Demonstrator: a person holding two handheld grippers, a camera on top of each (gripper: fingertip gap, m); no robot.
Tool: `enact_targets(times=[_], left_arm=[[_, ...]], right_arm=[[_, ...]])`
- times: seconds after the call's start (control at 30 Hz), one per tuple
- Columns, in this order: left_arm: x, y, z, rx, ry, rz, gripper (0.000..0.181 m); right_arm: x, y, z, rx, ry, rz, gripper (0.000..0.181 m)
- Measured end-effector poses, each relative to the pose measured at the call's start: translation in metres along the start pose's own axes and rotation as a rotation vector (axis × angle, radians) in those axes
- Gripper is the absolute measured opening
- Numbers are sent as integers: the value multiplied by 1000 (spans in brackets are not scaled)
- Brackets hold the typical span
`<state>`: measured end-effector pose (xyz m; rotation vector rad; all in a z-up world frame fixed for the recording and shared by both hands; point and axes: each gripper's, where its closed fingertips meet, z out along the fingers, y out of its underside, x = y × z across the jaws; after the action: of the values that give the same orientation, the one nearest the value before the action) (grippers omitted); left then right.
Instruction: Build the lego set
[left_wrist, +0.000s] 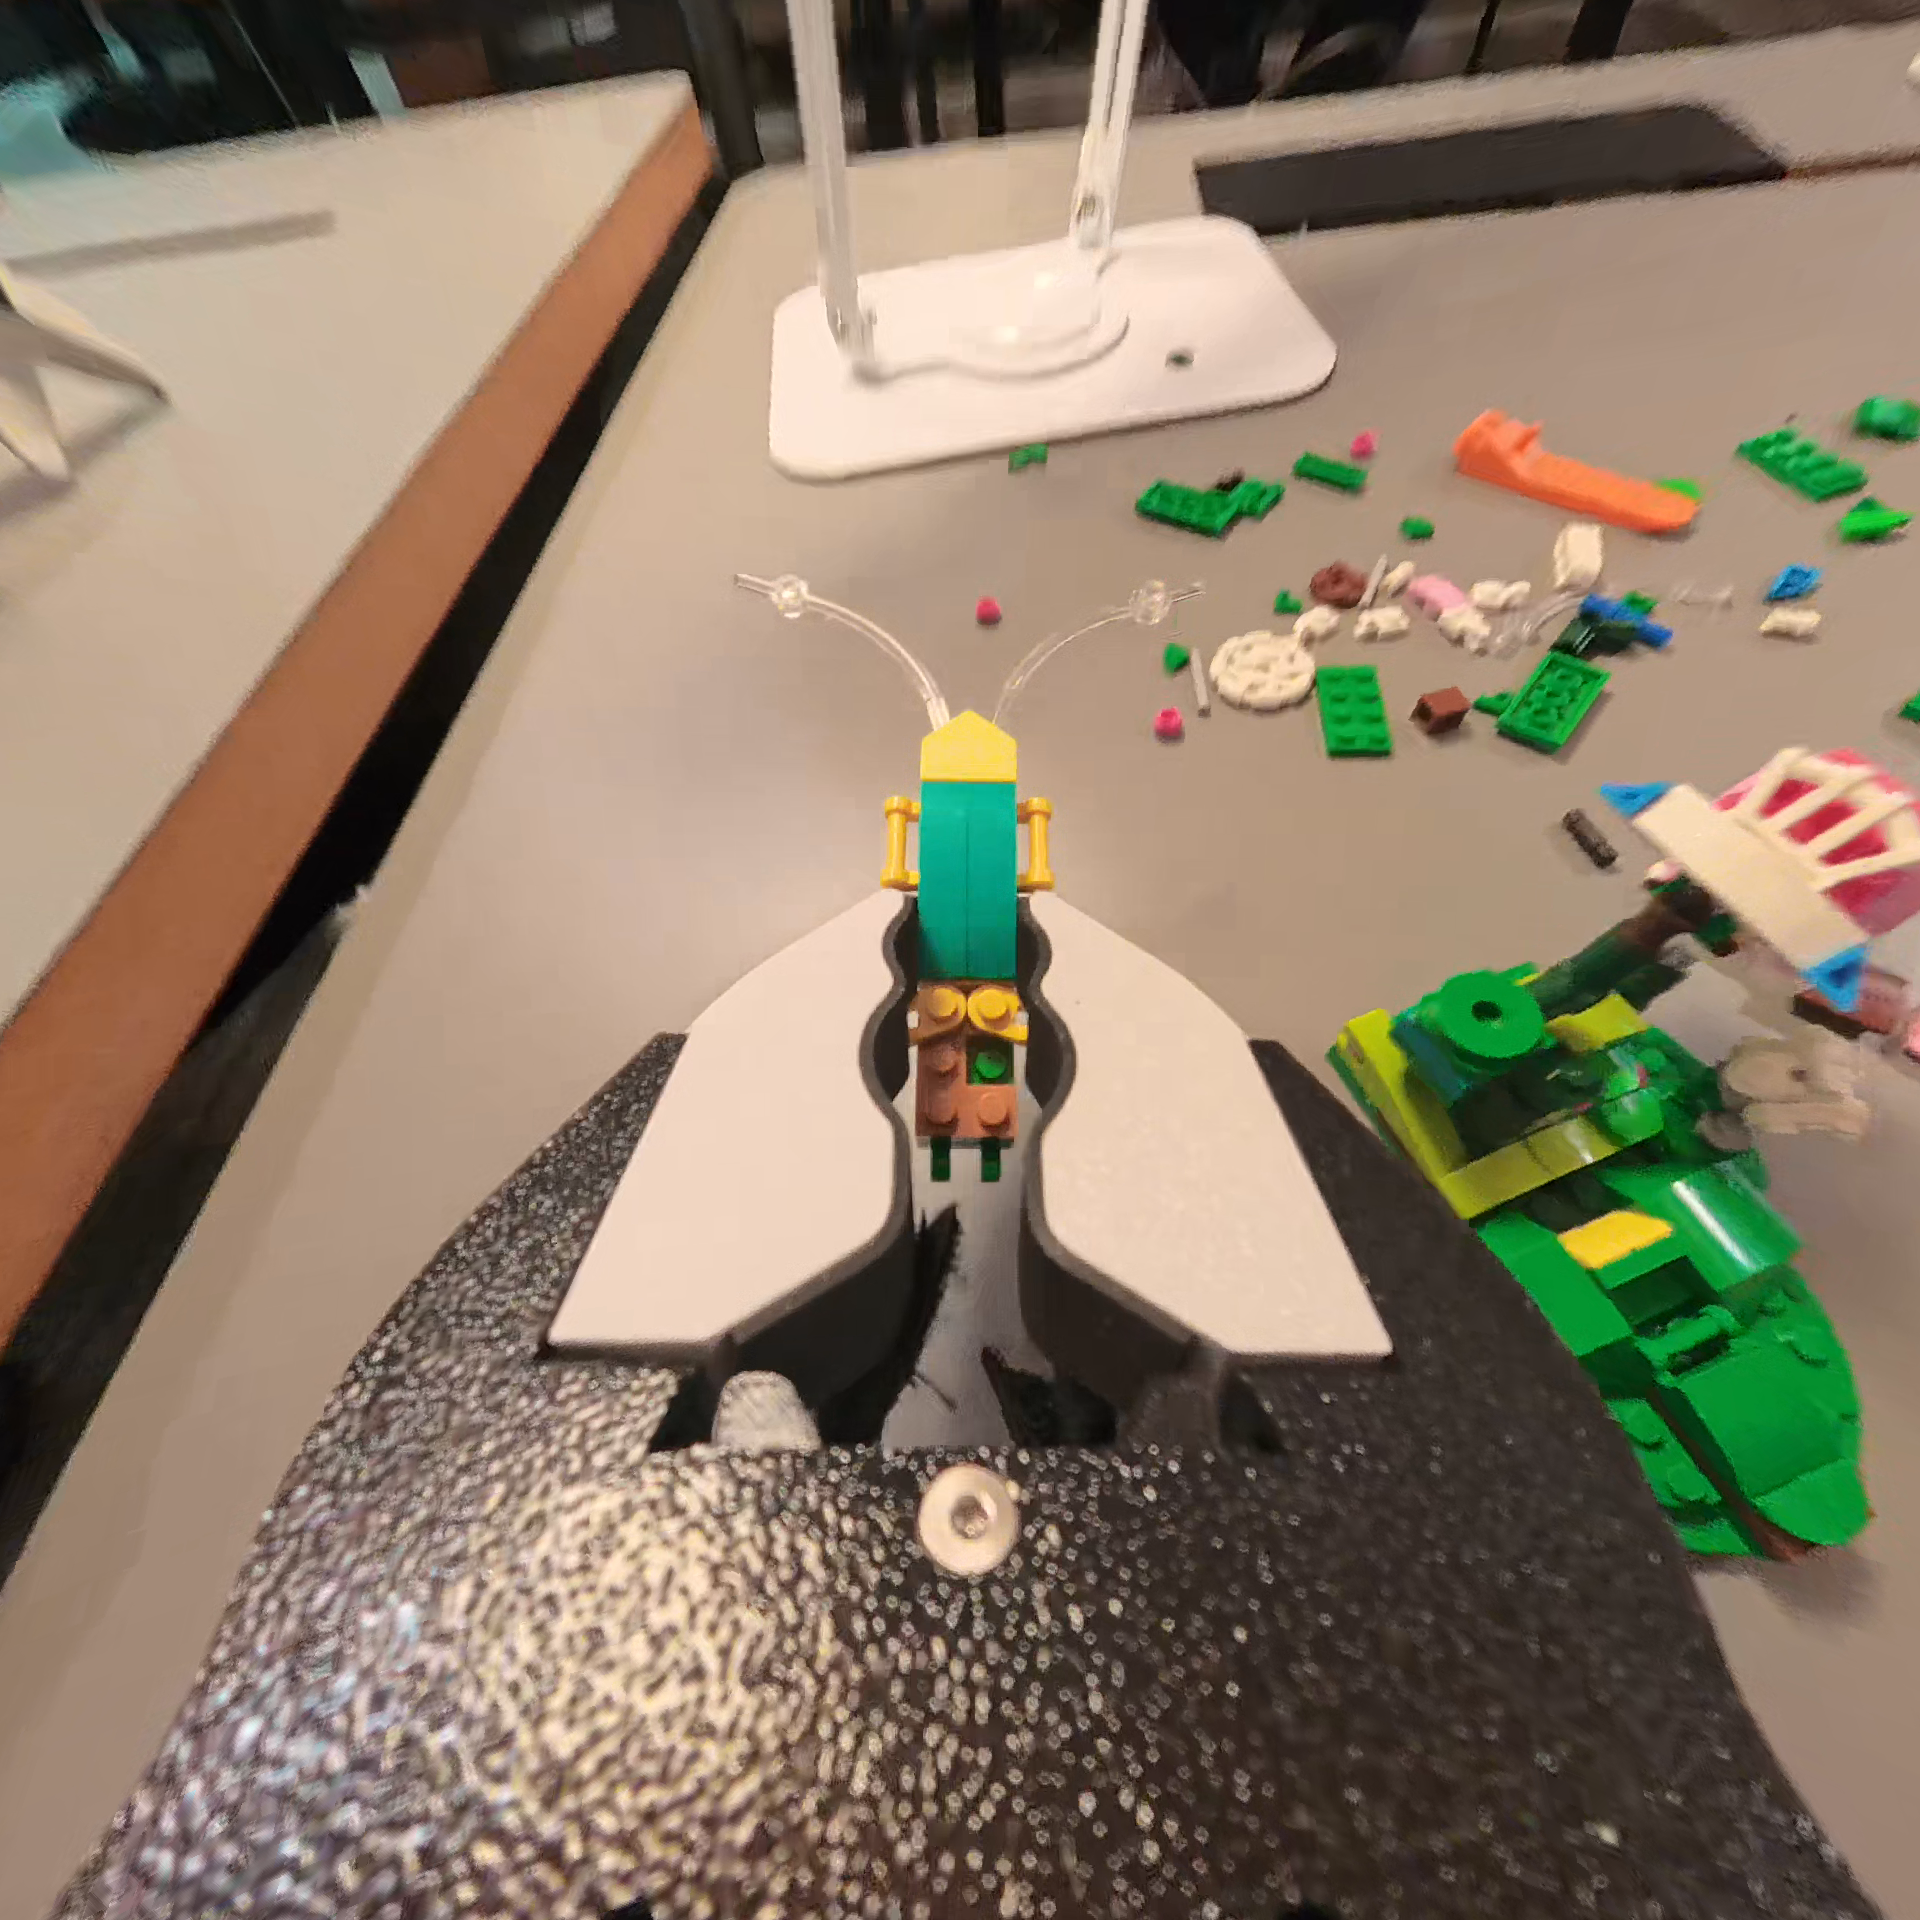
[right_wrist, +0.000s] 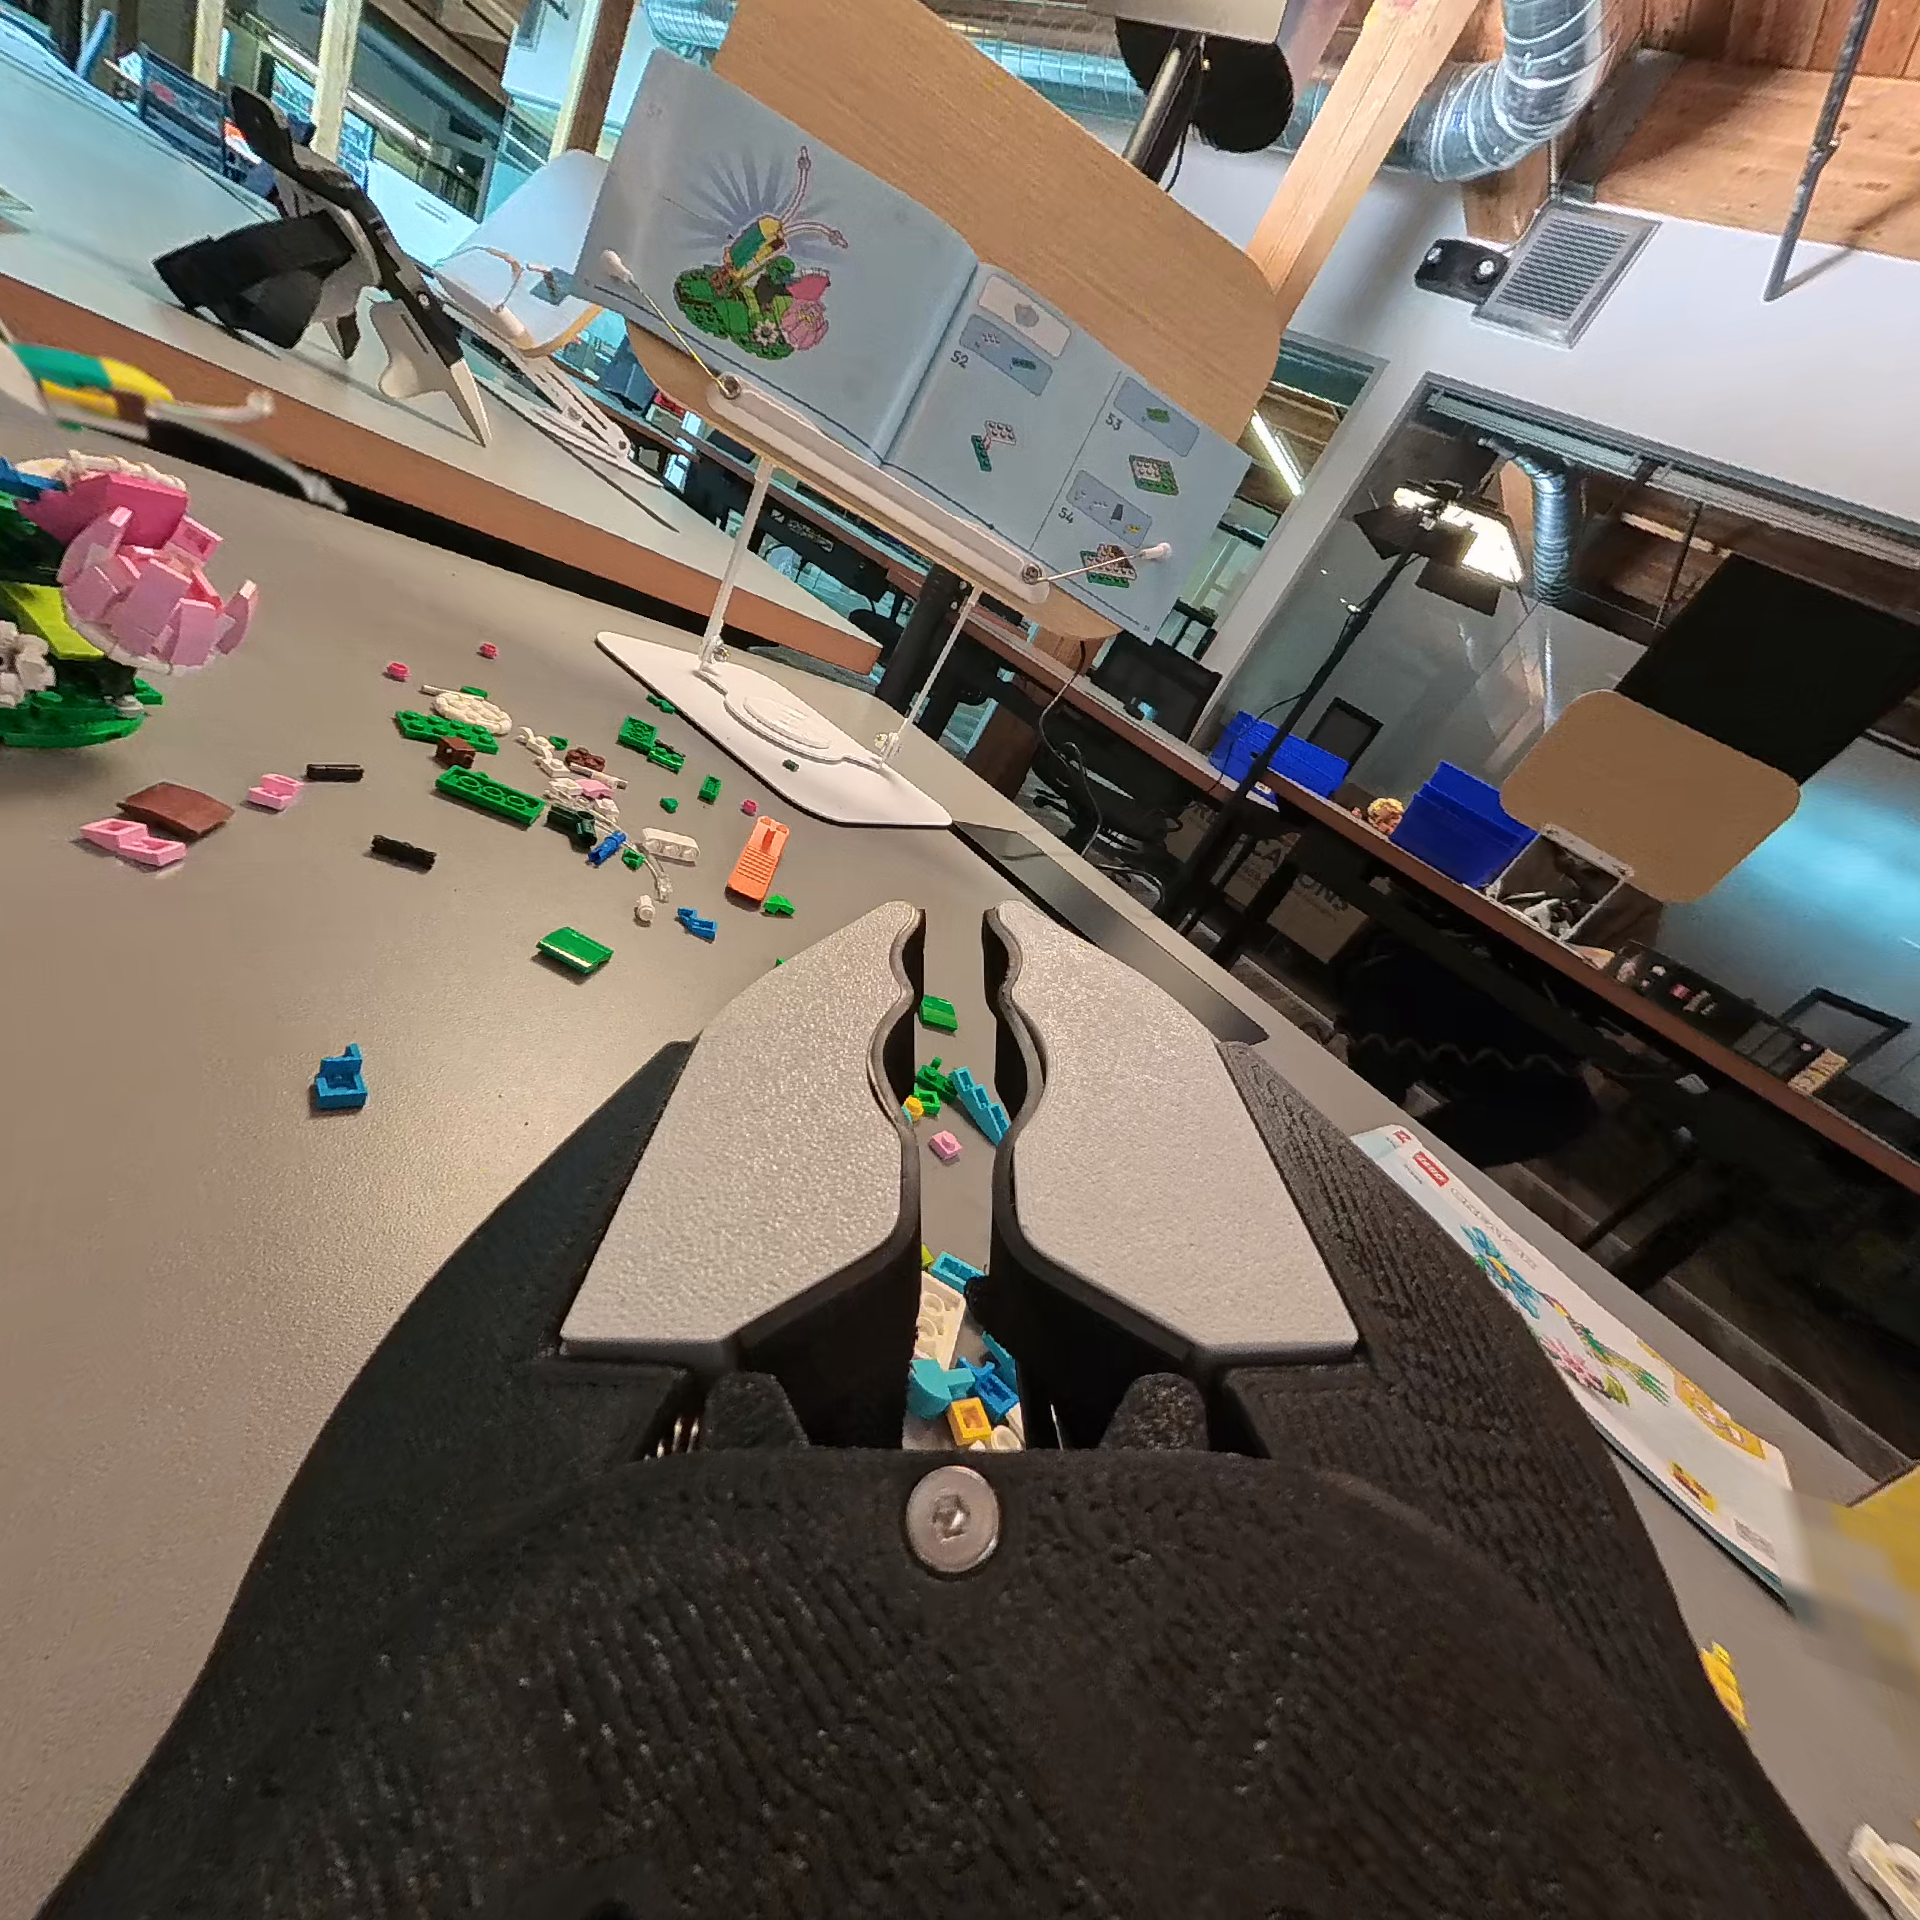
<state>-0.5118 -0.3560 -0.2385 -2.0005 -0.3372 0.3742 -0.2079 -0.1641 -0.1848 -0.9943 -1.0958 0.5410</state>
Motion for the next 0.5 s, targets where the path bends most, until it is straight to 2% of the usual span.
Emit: enact_targets(times=[0.17, 0.23, 0.4, 0.5], left_arm=[[27, -52, -23, 296, -23, 125, 17], [46, -72, -34, 405, -45, 194, 17], [104, -104, -58, 623, -32, 319, 17], [132, -113, -71, 714, -42, 399, 17]], right_arm=[[-7, -5, 1, 15, -40, 34, 10], [-24, -16, 6, 26, -137, 176, 14], [-75, -82, 24, 112, -500, 661, 33], [-94, -117, 39, 138, -650, 824, 47]])
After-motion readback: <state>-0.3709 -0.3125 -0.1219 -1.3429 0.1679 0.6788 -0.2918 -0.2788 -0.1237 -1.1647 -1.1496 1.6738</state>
